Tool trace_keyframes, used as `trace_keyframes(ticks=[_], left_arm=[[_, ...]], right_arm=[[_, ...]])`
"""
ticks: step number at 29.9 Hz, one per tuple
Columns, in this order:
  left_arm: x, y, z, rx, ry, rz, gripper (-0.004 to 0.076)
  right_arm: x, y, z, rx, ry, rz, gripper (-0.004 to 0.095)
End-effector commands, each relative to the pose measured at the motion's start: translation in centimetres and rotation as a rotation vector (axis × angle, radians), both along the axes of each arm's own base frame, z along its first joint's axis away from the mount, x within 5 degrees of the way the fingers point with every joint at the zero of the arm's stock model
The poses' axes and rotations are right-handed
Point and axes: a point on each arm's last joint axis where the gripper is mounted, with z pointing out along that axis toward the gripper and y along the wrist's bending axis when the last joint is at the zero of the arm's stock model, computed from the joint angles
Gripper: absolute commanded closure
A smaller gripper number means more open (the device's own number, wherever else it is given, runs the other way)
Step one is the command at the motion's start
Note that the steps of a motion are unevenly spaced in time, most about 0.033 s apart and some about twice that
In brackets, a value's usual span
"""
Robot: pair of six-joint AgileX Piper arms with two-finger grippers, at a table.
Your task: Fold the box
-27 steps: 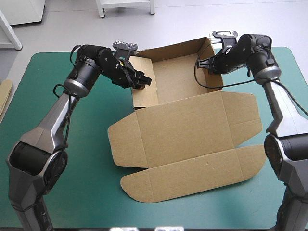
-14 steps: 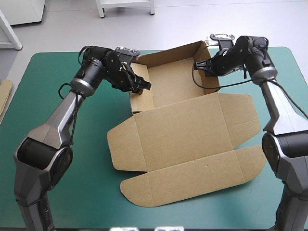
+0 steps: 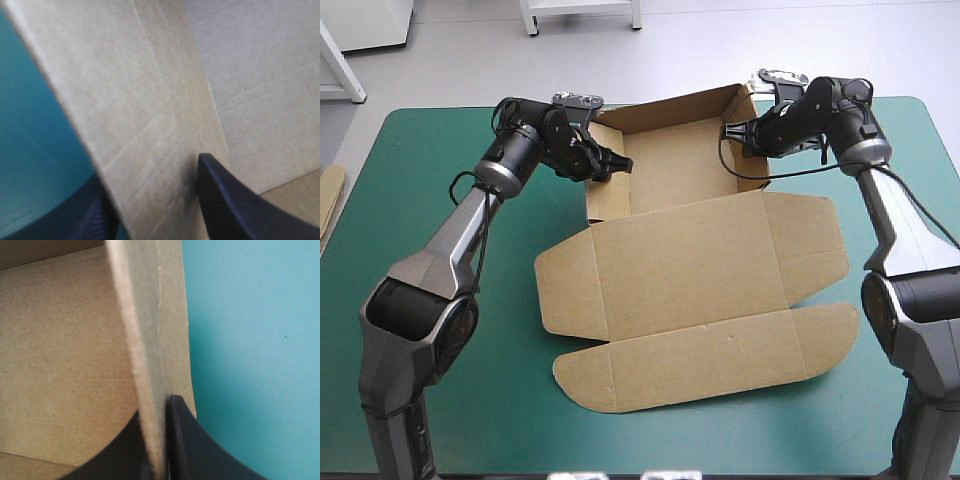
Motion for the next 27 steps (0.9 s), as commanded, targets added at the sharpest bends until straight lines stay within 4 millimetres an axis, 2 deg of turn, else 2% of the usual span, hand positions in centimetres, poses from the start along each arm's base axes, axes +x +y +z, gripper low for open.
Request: trace_keyframes(ticks=[1,7,9,12,13,19,27], left_arm=[[-0.7,-0.9,3.1,-0.153,-0.079,0.013,0.04],[-0.3,-1.1,2.3,-0.169,-0.061,0.042,0.0423],[-0.2,-1.2,1.9,-0.17,-0.046,0.042,0.0499],[-0.1,-1.4,1.7,-0.182,-0.041,0.032,0.0691],[0.0,-1.4,1.7,-0.178,-0.05,0.022,0.0729],[0.2,-1.5,1.4,-0.178,-0.046,0.023,0.0733],[0.1,-1.3,1.2,-0.148,-0.033,0.027,0.0733]], right_arm=[[-1.2,1.4,4.6,0.232,-0.11,-0.025,0.0915],[-0.7,1.5,3.1,0.21,-0.061,-0.012,0.0915],[-0.6,1.5,2.9,0.2,-0.06,-0.004,0.0915],[-0.6,1.5,2.9,0.191,-0.064,0.004,0.0915],[-0.6,1.5,2.9,0.185,-0.066,0.005,0.0915],[-0.8,1.7,1.8,0.087,-0.019,0.048,0.0915],[-1.7,4.9,1.1,-0.123,-0.047,0.116,0.0909]])
